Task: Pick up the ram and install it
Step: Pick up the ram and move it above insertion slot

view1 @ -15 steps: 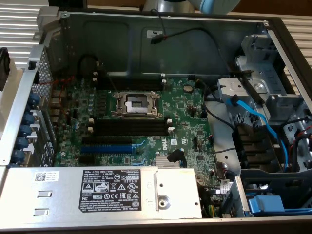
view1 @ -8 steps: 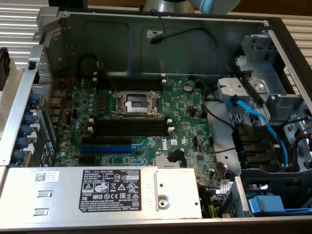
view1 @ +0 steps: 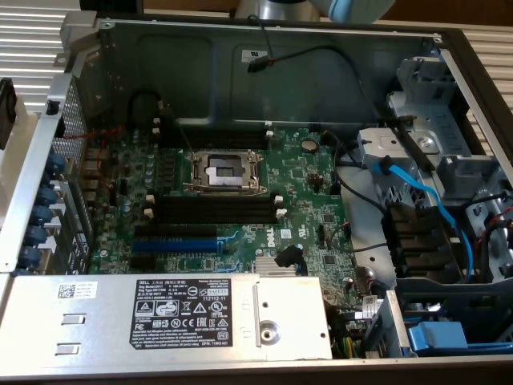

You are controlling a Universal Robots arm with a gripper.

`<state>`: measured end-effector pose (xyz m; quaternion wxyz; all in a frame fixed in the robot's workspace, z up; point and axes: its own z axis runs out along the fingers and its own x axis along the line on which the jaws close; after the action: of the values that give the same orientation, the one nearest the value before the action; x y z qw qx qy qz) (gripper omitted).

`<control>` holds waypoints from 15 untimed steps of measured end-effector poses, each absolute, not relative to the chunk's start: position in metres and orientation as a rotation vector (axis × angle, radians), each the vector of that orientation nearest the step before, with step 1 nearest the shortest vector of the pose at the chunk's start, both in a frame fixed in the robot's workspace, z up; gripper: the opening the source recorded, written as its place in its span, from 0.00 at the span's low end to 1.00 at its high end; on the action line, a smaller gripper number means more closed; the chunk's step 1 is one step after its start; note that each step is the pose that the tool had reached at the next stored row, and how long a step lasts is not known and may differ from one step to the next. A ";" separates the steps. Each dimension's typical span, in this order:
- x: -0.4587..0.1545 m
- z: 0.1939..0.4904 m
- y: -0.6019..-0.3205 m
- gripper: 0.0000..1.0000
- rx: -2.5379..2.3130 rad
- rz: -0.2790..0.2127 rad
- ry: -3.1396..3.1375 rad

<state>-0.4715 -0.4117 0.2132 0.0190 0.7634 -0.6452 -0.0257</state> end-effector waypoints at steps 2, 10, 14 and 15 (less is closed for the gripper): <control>-0.472 0.212 -0.412 0.33 2.364 -0.072 -1.998; -0.472 0.210 -0.411 0.33 2.364 -0.032 -2.000; -0.472 0.209 -0.411 0.33 2.377 0.006 -2.012; -0.472 0.208 -0.411 0.33 2.379 0.011 -2.013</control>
<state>-0.4715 -0.4113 0.2083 0.0125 0.7633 -0.6460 0.0035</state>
